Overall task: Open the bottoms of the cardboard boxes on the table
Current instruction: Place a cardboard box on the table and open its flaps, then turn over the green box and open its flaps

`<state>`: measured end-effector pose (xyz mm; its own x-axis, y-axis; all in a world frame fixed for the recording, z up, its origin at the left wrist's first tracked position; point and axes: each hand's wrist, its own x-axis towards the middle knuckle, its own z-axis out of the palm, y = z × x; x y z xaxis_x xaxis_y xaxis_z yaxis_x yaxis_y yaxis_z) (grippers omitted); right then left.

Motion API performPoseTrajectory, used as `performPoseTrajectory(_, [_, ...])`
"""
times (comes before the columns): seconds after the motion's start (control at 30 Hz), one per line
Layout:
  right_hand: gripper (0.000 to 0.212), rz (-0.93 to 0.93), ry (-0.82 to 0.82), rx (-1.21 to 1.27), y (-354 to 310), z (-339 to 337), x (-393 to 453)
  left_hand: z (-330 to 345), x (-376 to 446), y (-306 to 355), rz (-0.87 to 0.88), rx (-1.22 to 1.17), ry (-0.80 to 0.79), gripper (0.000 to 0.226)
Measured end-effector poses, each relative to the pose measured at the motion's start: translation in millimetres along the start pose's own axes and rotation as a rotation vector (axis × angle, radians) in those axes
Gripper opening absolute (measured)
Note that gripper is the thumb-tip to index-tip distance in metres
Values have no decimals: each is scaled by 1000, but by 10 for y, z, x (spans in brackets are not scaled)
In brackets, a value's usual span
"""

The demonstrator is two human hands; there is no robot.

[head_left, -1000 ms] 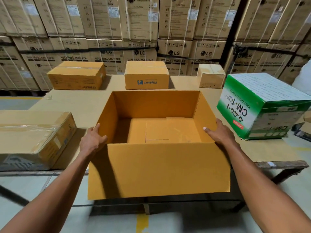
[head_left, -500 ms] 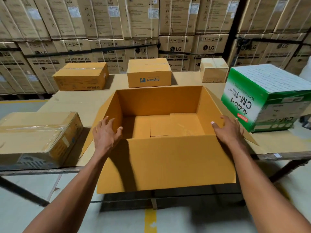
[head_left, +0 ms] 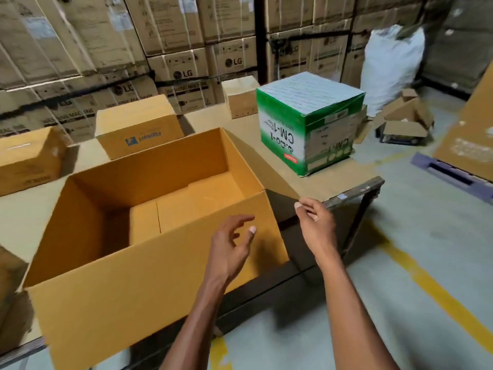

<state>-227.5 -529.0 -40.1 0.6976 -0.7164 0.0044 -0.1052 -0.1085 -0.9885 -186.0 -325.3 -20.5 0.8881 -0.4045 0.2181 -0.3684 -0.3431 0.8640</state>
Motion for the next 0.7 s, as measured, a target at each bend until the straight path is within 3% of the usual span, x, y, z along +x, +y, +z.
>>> performPoseTrajectory(0.37, [26, 42, -54, -142, 432, -1696, 1249, 2339, 889, 648, -94, -260, -66, 19])
performPoseTrajectory(0.53, [22, 61, -75, -164, 589, -2108, 2035, 2874, 1397, 733, -133, -291, -45, 23])
performPoseTrajectory(0.7, [23, 39, -128, -182, 596, -2094, 2925, 3067, 2087, 681, -155, -233, 112, 28])
